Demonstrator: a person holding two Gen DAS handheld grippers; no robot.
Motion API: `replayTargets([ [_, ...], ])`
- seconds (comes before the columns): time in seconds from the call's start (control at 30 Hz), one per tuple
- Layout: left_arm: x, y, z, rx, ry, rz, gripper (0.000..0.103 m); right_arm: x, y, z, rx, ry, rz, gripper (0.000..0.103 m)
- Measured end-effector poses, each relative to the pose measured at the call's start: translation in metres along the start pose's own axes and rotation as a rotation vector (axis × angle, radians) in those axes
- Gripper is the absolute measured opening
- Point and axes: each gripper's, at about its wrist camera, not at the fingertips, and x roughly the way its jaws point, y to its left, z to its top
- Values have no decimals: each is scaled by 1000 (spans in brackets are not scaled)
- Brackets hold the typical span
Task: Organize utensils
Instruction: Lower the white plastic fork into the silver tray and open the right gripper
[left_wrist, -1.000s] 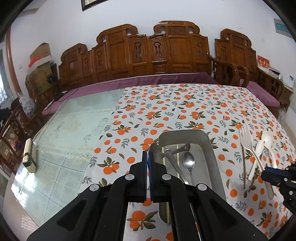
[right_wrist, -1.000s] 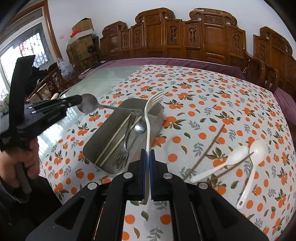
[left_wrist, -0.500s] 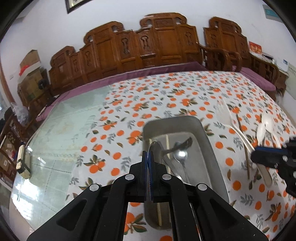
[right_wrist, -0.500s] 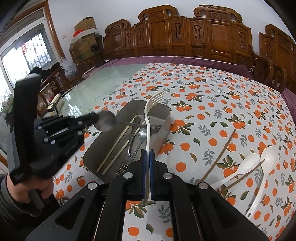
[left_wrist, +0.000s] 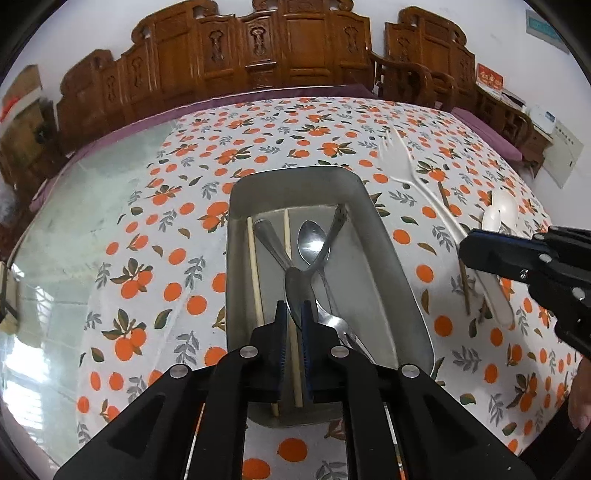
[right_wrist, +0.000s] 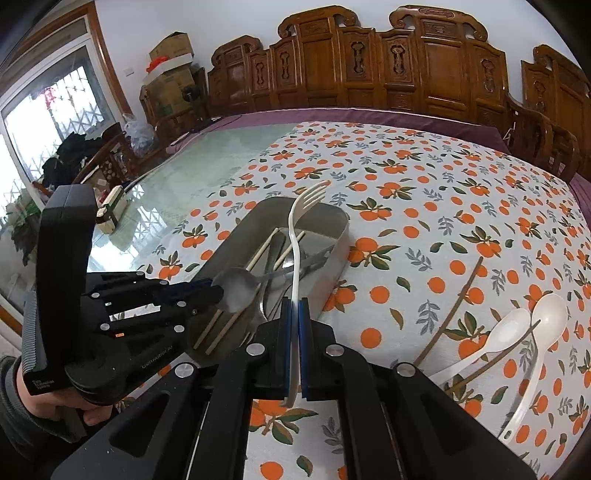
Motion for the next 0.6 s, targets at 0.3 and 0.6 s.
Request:
replayTargets([
  [0.3, -14, 15, 7, -42, -41, -13, 14, 10, 8, 4, 15, 8, 24, 5],
  [0.6, -25, 42, 12, -101, -77, -9, 20, 32, 19, 17, 40, 16, 59, 5],
])
